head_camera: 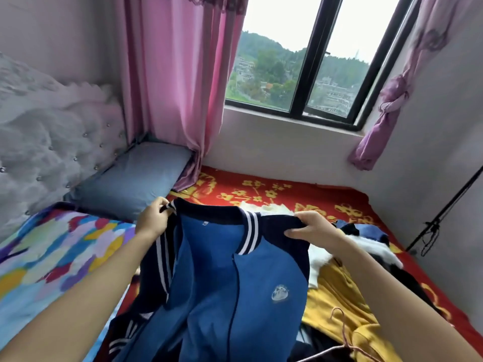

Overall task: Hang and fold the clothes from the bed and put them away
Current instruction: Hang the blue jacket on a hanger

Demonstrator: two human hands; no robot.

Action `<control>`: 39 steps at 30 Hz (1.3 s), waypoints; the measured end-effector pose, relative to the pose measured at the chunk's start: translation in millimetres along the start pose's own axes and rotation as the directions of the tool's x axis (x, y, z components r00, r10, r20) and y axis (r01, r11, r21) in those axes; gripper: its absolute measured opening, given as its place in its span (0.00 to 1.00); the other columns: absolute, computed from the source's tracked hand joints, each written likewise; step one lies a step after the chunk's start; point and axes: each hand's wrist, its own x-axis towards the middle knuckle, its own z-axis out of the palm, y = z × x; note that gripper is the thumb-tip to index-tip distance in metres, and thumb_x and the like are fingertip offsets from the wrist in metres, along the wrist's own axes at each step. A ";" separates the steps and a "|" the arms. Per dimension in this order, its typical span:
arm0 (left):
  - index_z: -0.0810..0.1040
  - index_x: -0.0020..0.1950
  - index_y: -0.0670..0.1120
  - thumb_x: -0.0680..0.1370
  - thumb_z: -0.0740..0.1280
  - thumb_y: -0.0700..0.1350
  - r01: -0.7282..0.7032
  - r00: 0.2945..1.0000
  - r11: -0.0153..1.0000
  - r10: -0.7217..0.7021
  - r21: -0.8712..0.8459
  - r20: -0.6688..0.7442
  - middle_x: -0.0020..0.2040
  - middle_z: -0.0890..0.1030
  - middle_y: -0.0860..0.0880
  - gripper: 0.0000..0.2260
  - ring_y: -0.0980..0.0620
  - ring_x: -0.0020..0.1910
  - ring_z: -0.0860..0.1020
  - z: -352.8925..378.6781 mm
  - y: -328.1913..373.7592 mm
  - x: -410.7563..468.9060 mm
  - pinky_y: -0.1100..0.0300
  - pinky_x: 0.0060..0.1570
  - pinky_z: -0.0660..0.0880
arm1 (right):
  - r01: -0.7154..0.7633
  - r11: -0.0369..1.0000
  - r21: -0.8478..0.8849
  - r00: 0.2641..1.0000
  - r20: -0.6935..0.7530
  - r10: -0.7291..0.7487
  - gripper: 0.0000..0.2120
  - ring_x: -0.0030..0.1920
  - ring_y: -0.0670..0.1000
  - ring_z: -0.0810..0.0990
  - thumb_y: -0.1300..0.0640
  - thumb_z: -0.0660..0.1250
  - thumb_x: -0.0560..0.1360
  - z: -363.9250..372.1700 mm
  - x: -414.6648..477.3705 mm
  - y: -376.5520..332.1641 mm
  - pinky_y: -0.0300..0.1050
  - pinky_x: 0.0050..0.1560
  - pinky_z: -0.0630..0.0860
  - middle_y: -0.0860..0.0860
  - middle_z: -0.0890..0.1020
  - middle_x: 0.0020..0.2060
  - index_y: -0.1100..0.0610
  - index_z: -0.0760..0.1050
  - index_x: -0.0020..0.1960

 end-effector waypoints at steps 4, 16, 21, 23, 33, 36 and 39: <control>0.75 0.59 0.43 0.80 0.61 0.47 0.107 0.994 0.980 -0.107 0.170 -0.011 0.53 0.78 0.34 0.11 0.35 0.52 0.76 23.5 -33.7 -25.8 0.49 0.49 0.71 | 0.130 0.891 -0.435 0.969 -0.135 -0.207 0.13 0.32 0.51 0.70 0.62 0.69 0.73 -0.6 -2.6 -11.0 0.46 0.34 0.69 0.50 0.73 0.31 0.57 0.66 0.36; 0.75 0.49 0.47 0.73 0.63 0.57 -0.622 0.647 0.743 0.665 0.245 -0.373 0.41 0.82 0.39 0.15 0.40 0.39 0.79 -39.7 48.4 -21.6 0.50 0.36 0.73 | -0.029 0.987 -0.159 0.868 -0.494 -0.054 0.04 0.38 0.50 0.76 0.56 0.67 0.76 -31.8 -13.2 28.1 0.42 0.40 0.72 0.49 0.79 0.36 0.57 0.76 0.45; 0.74 0.37 0.46 0.68 0.51 0.74 -0.556 0.829 0.573 0.428 0.602 0.360 0.38 0.82 0.44 0.32 0.42 0.40 0.81 22.6 7.8 -17.0 0.56 0.34 0.70 | -0.425 0.887 -0.182 0.905 -0.078 0.417 0.13 0.32 0.47 0.72 0.52 0.66 0.76 33.7 -15.3 101.7 0.38 0.30 0.64 0.47 0.76 0.30 0.53 0.74 0.33; 0.68 0.34 0.50 0.72 0.60 0.69 -0.443 0.877 0.668 0.185 0.598 0.443 0.43 0.83 0.46 0.23 0.44 0.48 0.80 55.4 -18.8 -19.9 0.58 0.37 0.68 | -0.511 0.837 -0.197 0.850 0.032 0.526 0.13 0.31 0.45 0.71 0.52 0.67 0.75 63.5 -21.6 130.7 0.36 0.29 0.64 0.47 0.74 0.30 0.53 0.74 0.33; 0.61 0.27 0.45 0.76 0.66 0.56 0.027 0.913 0.944 -0.157 0.328 0.377 0.23 0.69 0.49 0.24 0.45 0.30 0.73 122.3 -52.0 -61.7 0.54 0.31 0.62 | -0.606 0.781 0.152 0.771 -0.131 0.623 0.14 0.38 0.50 0.72 0.57 0.68 0.73 90.6 -36.9 207.5 0.42 0.38 0.64 0.50 0.73 0.31 0.52 0.69 0.31; 0.67 0.30 0.42 0.76 0.67 0.54 0.068 0.928 0.945 -0.178 0.319 0.328 0.25 0.73 0.47 0.22 0.45 0.32 0.74 138.5 -46.1 -79.2 0.51 0.33 0.67 | -0.644 0.762 -0.062 0.761 -0.155 0.630 0.04 0.53 0.57 0.76 0.50 0.64 0.75 80.7 -32.2 236.6 0.45 0.46 0.68 0.55 0.80 0.45 0.48 0.74 0.42; 0.75 0.33 0.47 0.76 0.68 0.53 0.113 0.938 0.942 -0.206 0.315 0.280 0.30 0.78 0.49 0.15 0.45 0.36 0.75 151.1 -39.5 -96.3 0.51 0.36 0.69 | -0.673 0.740 -0.010 0.740 -0.011 0.673 0.20 0.62 0.57 0.74 0.50 0.65 0.75 83.1 -30.1 280.6 0.46 0.57 0.69 0.56 0.78 0.58 0.55 0.72 0.65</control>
